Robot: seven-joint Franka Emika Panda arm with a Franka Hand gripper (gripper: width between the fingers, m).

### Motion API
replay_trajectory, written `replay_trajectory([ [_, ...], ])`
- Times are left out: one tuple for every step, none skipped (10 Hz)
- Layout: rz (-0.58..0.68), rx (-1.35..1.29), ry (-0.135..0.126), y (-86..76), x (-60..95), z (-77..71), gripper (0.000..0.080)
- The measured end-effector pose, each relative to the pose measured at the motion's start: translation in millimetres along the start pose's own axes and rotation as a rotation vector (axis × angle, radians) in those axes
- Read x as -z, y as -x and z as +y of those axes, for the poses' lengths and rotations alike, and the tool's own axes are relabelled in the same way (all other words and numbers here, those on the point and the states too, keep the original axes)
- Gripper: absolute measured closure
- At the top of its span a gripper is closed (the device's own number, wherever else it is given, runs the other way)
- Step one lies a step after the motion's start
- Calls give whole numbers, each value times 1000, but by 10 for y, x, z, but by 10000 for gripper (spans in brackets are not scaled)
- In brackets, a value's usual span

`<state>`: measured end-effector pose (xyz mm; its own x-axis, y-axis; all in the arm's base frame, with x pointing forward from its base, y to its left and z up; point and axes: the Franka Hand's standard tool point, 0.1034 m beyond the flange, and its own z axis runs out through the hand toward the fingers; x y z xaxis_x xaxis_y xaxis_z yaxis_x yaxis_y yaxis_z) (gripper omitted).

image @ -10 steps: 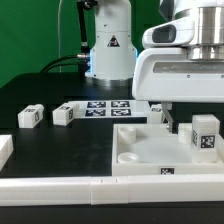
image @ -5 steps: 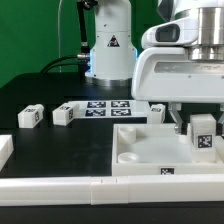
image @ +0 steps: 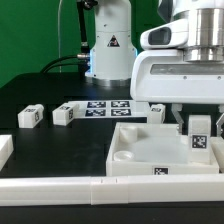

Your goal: Assemble one leg

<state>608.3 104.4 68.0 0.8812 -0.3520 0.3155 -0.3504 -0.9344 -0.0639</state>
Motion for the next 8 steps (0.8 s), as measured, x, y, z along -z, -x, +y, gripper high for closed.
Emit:
replay_trajectory([
  [-1,-170,-4,9,0,-5,508],
  [-4,-321,-6,19,0,-7,508],
  [-10,-473,4,30,5,-8,507],
  [-9,-593,11,36,4,-9,507],
  [-12,-713,22,48,-2,-20,504],
  [-8,-859,36,49,-6,-23,500],
  [2,-954,42,48,-4,-17,500],
  [5,-1008,47,43,0,-11,496],
])
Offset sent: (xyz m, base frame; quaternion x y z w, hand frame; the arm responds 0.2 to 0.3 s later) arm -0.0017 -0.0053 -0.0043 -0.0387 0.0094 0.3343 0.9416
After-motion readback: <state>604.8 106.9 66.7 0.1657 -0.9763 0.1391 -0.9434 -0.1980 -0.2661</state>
